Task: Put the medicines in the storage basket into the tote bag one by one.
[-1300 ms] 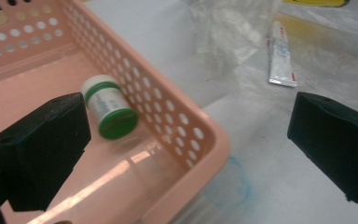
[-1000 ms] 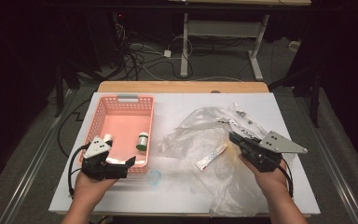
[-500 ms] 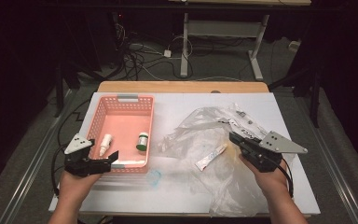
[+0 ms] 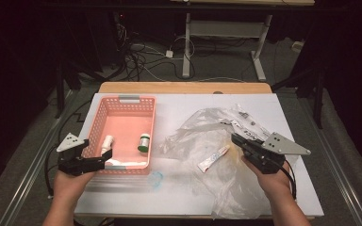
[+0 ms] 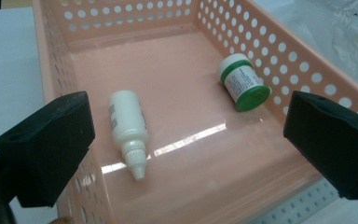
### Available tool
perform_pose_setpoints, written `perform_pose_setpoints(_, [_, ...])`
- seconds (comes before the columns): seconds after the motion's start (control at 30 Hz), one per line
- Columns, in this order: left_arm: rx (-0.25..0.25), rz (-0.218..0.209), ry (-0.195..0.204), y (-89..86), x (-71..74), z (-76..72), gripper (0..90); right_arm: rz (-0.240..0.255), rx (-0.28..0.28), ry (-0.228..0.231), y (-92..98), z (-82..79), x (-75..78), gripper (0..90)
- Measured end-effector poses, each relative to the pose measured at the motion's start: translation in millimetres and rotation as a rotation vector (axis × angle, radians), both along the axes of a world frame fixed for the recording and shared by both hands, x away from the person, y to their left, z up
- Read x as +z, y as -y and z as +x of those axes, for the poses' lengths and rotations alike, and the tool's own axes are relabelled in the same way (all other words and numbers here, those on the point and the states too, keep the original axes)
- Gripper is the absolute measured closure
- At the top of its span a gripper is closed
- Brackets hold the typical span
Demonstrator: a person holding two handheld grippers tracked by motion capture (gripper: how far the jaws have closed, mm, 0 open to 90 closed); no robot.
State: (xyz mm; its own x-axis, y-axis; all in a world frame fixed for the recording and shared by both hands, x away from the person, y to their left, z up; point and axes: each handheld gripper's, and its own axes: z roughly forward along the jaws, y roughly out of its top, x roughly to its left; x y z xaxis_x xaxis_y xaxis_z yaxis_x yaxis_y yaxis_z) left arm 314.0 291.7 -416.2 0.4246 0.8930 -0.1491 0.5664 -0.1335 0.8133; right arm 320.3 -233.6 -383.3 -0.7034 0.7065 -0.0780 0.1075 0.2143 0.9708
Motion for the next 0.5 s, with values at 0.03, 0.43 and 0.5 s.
perform_pose_setpoints(0.03, [-0.002, -0.010, 0.002, -0.1, 2.3, 1.9, 2.5, 0.003, -0.001, -0.001, 0.2, 0.1, 0.1, 89.9])
perform_pose_setpoints(0.43, [-0.043, 0.018, -0.142, -3.1, 12.4, 45.3, 14.6, 0.006, -0.001, -0.003, 0.5, 0.2, 0.4, 89.5])
perform_pose_setpoints(0.5, [-0.040, 0.043, -0.187, -2.0, 13.6, 54.7, 15.5, 0.006, -0.001, -0.004, 0.7, 0.1, 0.4, 89.5])
